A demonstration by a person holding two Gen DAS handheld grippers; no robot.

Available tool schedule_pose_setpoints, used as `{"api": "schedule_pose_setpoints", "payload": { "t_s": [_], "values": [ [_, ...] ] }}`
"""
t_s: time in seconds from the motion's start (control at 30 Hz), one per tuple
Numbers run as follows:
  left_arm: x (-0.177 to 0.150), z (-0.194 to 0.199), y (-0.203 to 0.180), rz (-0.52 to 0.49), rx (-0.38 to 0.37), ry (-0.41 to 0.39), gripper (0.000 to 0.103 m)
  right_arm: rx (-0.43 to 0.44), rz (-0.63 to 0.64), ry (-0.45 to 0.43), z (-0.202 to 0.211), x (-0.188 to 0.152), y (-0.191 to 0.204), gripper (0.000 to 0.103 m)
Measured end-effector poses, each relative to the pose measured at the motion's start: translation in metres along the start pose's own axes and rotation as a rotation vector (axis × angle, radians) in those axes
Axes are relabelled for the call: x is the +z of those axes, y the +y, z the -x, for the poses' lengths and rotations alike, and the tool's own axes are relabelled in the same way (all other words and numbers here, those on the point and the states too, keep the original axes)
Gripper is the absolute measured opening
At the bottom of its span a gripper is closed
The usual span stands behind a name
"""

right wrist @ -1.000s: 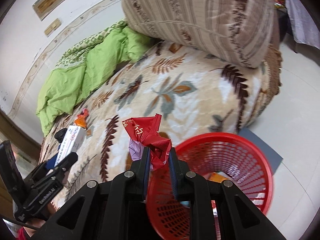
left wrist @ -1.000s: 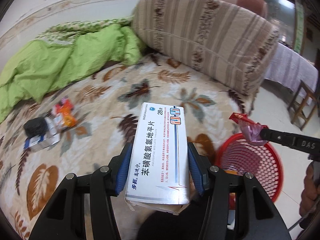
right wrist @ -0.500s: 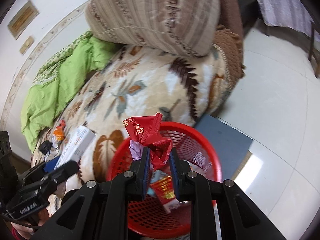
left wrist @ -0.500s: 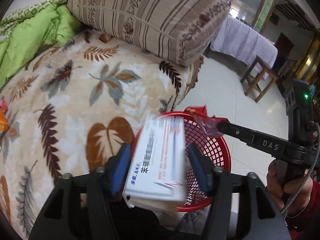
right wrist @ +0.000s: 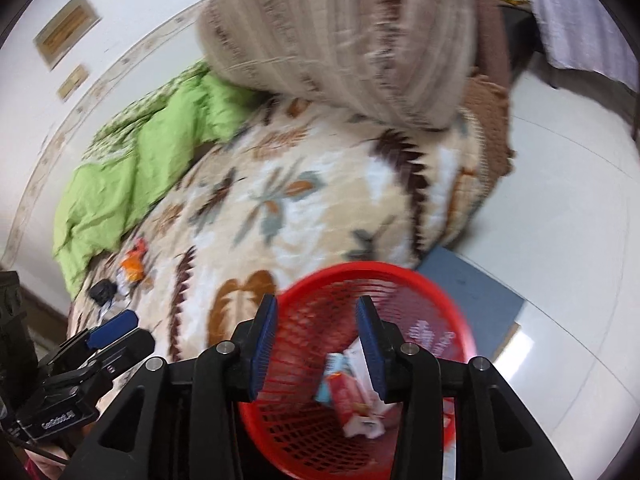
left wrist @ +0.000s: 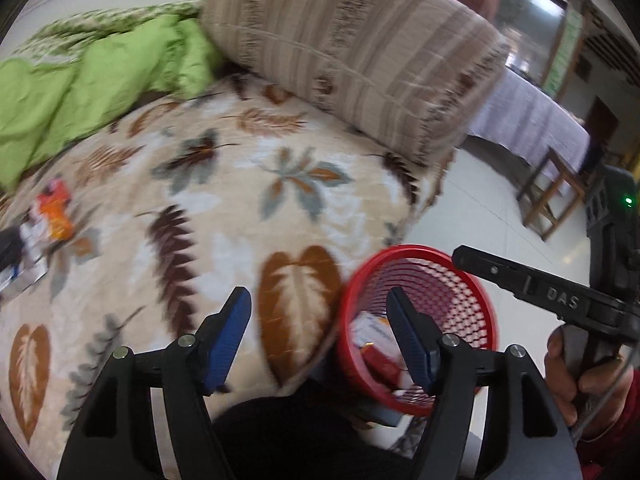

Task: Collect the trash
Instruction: 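Move both open tools back over the bed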

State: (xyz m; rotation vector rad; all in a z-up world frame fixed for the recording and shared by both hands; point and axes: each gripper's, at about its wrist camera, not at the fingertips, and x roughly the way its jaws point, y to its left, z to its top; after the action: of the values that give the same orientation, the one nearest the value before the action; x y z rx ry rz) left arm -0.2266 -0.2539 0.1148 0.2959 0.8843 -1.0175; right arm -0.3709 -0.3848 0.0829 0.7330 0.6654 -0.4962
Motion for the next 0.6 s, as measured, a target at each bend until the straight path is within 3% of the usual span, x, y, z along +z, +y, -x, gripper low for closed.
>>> {"api": "schedule_pose_setpoints", "payload": {
  "t_s": [0.4,0.6],
  "values": [
    [-0.037,0.039,0.111,0.2,0.236,-0.044,0.069,0.149,0.243,0.11,-0.059,-0.012,0.114,0.049],
    [-0.056,0.053,0.162,0.331,0.308,-0.056,0.069,0.194,0.323,0.14,-0.08,-0.015,0.157,0.053]
  ]
}}
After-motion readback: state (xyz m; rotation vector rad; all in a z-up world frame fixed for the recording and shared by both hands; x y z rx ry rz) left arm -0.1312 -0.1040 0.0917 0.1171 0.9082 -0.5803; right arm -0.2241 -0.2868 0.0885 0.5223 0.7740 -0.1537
